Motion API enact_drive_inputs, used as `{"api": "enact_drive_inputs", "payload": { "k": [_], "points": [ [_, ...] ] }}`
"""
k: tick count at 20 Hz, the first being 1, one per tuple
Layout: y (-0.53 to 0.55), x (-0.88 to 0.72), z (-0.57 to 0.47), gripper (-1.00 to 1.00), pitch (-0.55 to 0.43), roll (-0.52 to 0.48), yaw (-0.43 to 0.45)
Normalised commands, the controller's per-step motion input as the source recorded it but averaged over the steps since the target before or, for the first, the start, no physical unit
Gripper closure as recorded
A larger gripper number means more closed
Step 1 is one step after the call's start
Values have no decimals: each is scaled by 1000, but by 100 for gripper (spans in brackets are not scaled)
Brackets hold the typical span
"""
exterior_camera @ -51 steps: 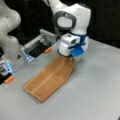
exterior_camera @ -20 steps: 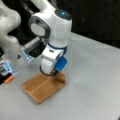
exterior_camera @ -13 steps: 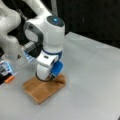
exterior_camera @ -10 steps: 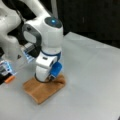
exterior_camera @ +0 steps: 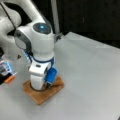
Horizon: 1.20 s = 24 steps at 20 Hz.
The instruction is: Folding a towel twice
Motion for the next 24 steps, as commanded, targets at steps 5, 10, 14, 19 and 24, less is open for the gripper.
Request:
{"api": "enact_drive_inputs", "payload": {
  "k": [5, 10, 14, 19, 24],
  "points": [
    [-194, 153, -14, 100, -39, 138, 62],
    [-126, 171, -96, 100, -43, 152, -15],
    [-176, 138, -76, 100, -46, 141, -42],
    [-222, 108, -103, 100, -42, 149, -33],
    [-229, 63, -72, 100, -32, 136, -21]
  ]
}}
